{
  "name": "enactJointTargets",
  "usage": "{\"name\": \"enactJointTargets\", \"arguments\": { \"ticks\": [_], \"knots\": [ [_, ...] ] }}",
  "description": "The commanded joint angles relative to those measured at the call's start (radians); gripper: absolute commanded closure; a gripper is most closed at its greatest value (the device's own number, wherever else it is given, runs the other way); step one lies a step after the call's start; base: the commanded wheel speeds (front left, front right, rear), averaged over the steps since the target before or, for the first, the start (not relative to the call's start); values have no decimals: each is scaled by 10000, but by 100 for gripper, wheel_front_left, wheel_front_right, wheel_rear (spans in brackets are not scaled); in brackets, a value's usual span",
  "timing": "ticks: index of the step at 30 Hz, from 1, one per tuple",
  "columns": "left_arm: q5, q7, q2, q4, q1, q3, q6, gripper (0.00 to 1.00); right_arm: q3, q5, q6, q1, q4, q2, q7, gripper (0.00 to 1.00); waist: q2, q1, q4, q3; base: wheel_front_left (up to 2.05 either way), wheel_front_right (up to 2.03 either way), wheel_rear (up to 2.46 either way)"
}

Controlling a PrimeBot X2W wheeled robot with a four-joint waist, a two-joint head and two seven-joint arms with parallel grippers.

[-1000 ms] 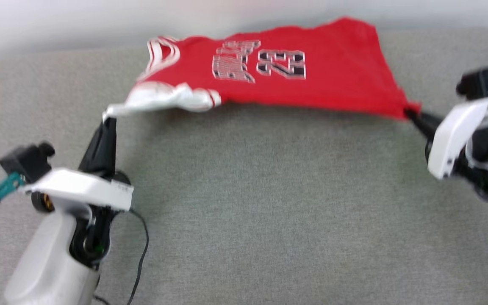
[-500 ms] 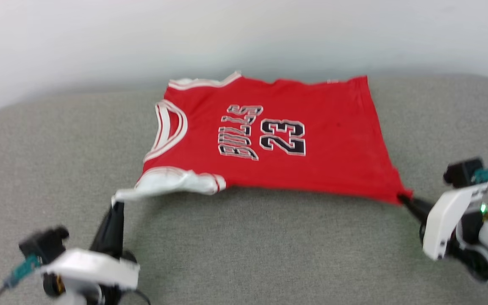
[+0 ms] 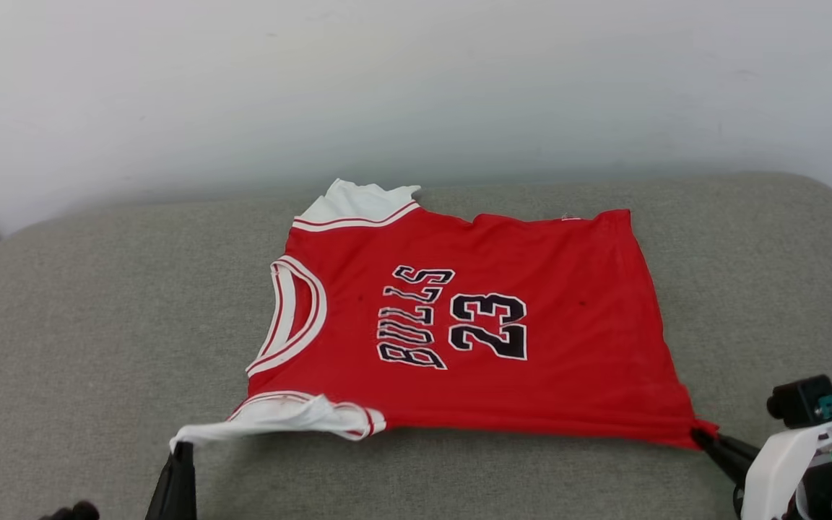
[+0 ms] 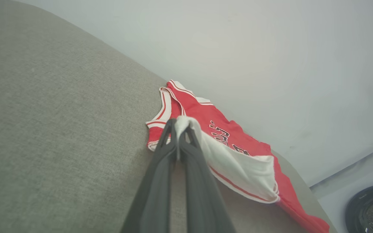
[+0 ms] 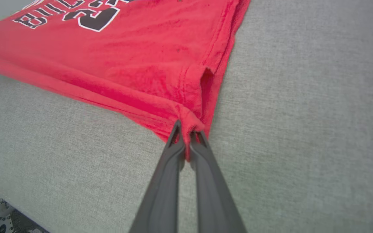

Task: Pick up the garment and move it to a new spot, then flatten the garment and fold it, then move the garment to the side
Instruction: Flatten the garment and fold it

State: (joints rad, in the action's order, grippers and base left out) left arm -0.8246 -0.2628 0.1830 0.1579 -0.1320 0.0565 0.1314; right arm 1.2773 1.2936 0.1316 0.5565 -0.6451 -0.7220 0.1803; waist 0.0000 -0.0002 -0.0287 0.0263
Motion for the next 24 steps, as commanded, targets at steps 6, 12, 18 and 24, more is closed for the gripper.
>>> {"name": "enactJointTargets", "arguments": {
  "ticks": [6,12,18,24],
  "knots": [
    [607,-25,-399,-862,-1227,-548,-16,100,30,-344,-18,-726,260,3,313,100,0,2,-163,137,0,0,0],
    [931,-25,-874,-1705,-2210,-793,-16,100,-150,-421,-18,-1270,577,-248,668,100,0,2,-222,90,0,0,0],
    [972,-25,-986,-2358,-2504,-881,-16,100,-601,-754,-18,-1620,1022,-422,817,100,0,2,-260,-68,0,0,0],
    [934,-25,-362,-2767,-1903,-1024,-18,100,-1240,-1166,-18,-1391,1425,-503,847,100,0,2,-411,-339,0,0,0]
  ]
}}
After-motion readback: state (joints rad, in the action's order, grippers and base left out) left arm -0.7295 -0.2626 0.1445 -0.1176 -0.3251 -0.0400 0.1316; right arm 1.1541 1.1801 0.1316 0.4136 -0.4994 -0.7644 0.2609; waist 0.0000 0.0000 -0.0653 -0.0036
